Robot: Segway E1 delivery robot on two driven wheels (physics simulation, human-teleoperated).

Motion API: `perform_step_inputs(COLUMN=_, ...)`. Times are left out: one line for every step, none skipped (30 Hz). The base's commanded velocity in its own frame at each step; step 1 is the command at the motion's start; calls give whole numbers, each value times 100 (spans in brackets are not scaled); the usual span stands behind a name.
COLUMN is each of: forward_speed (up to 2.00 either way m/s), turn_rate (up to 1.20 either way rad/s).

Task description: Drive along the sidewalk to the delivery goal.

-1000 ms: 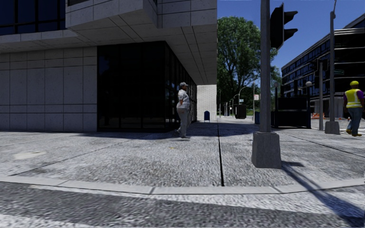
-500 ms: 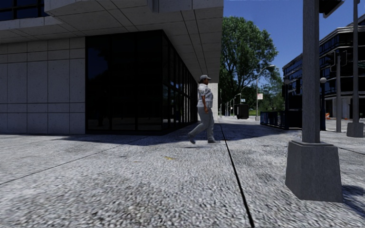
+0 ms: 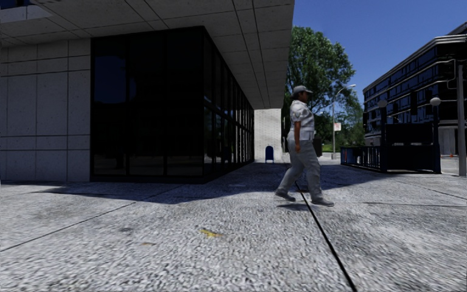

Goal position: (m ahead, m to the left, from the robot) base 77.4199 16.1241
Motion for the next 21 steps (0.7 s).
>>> perform_step_inputs(forward_speed=200, turn_rate=0)
perform_step_inputs(forward_speed=200, turn_rate=0)
perform_step_inputs(forward_speed=200, turn_rate=0)
perform_step_inputs(forward_speed=200, turn_rate=0)
perform_step_inputs(forward_speed=200, turn_rate=0)
perform_step_inputs(forward_speed=200, turn_rate=0)
perform_step_inputs(forward_speed=200, turn_rate=0)
perform_step_inputs(forward_speed=200, turn_rate=0)
perform_step_inputs(forward_speed=200, turn_rate=0)
perform_step_inputs(forward_speed=200, turn_rate=0)
perform_step_inputs(forward_speed=200, turn_rate=0)
perform_step_inputs(forward_speed=200, turn_rate=0)
perform_step_inputs(forward_speed=200, turn_rate=0)
perform_step_inputs(forward_speed=200, turn_rate=0)
perform_step_inputs(forward_speed=200, turn_rate=0)
perform_step_inputs(forward_speed=200, turn_rate=0)
perform_step_inputs(forward_speed=200, turn_rate=0)
perform_step_inputs(forward_speed=200, turn_rate=0)
perform_step_inputs(forward_speed=200, turn_rate=0)
perform_step_inputs(forward_speed=200, turn_rate=0)
perform_step_inputs(forward_speed=200, turn_rate=0)
